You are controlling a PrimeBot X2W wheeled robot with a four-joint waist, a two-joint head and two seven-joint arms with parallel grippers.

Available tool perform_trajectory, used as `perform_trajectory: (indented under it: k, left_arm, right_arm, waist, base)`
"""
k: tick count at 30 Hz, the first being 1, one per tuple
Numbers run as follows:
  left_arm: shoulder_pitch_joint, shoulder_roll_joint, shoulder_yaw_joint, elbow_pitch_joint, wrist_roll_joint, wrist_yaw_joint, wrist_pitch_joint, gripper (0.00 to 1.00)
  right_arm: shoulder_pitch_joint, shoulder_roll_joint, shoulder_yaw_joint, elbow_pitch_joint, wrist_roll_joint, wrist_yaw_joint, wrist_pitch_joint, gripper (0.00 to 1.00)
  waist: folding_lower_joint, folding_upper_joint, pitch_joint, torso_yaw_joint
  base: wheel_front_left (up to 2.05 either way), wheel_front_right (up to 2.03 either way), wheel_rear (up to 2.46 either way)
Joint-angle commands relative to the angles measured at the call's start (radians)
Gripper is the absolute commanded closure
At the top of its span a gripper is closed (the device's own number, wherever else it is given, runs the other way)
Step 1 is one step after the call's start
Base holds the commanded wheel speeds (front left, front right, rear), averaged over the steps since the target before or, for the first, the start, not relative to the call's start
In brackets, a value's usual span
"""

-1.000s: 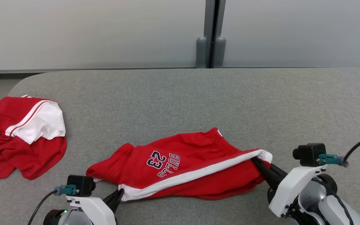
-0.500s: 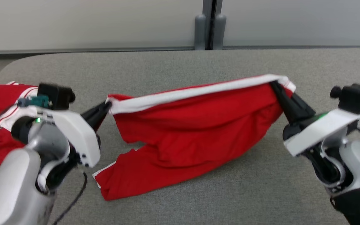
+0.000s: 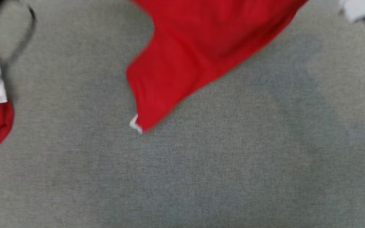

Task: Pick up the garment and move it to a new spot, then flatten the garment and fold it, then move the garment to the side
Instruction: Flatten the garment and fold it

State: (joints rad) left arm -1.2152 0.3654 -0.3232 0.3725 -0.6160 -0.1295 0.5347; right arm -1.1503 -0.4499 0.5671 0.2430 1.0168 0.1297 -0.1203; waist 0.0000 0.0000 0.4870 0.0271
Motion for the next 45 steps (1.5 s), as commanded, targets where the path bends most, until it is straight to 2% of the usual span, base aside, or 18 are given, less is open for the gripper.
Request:
perform_trajectory:
  k: [1,6,11,14,18,22,27,30,35,39,45]
  left_arm:
    - [-0.048,0.005,0.008,0.029,0.008,-0.001,-0.016,1.00]
    - [-0.268,0.004,0.027,0.167,0.027,-0.001,-0.117,1.00]
    - [-0.427,-0.013,0.061,0.300,0.018,0.000,-0.227,1.00]
    - [-0.475,-0.020,0.040,0.363,0.004,0.000,-0.265,1.00]
    - [-0.459,-0.032,-0.010,0.406,-0.043,0.000,-0.287,1.00]
    - [-0.362,-0.027,-0.070,0.414,-0.111,0.000,-0.292,1.00]
    - [-0.143,-0.001,-0.167,0.353,-0.203,0.000,-0.262,1.00]
    - [0.019,0.038,-0.213,0.281,-0.275,0.000,-0.223,1.00]
    - [0.276,0.122,-0.255,0.130,-0.367,0.000,-0.152,1.00]
    - [0.413,0.178,-0.271,0.022,-0.395,0.020,-0.104,1.00]
    - [0.653,0.281,-0.281,-0.228,-0.458,0.111,-0.025,1.00]
  right_arm:
    - [-0.044,-0.005,0.003,0.013,0.018,0.002,-0.015,1.00]
    - [-0.241,-0.008,0.042,0.086,0.054,0.002,-0.062,1.00]
    - [-0.385,-0.002,0.074,0.154,0.081,0.001,-0.112,1.00]
    - [-0.432,0.000,0.105,0.187,0.092,0.001,-0.127,1.00]
    - [-0.428,-0.014,0.157,0.211,0.119,0.001,-0.137,1.00]
    - [-0.356,-0.035,0.240,0.221,0.152,0.001,-0.139,1.00]
    - [-0.209,-0.064,0.345,0.206,0.198,0.001,-0.145,1.00]
    - [-0.114,-0.086,0.413,0.180,0.210,0.001,-0.146,1.00]
    - [0.071,-0.119,0.464,0.131,0.236,0.001,-0.147,1.00]
    - [0.183,-0.146,0.460,0.076,0.213,0.001,-0.147,1.00]
    - [0.455,-0.190,0.360,-0.040,0.133,0.001,-0.146,1.00]
  waist:
    - [0.0000,0.0000,0.065,-0.020]
    - [0.0000,0.0000,0.120,-0.035]
    - [0.0000,0.0000,0.130,-0.044]
    - [0.0000,0.0000,0.115,-0.043]
    - [0.0000,0.0000,0.087,-0.033]
    - [0.0000,0.0000,0.041,-0.023]
    - [0.0000,0.0000,-0.049,-0.013]
    - [0.0000,0.0000,-0.112,-0.017]
    - [0.0000,0.0000,-0.222,-0.010]
    - [0.0000,0.0000,-0.275,-0.003]
    - [0.0000,0.0000,-0.345,0.015]
  base:
    - [0.00,0.00,0.00]
    - [0.00,0.00,0.00]
    - [0.00,0.00,0.00]
    - [0.00,0.00,0.00]
    - [0.00,0.00,0.00]
    - [0.00,0.00,0.00]
    - [0.00,0.00,0.00]
    - [0.00,0.00,0.00]
    - [0.00,0.00,0.00]
    - [0.00,0.00,0.00]
    - [0.00,0.00,0.00]
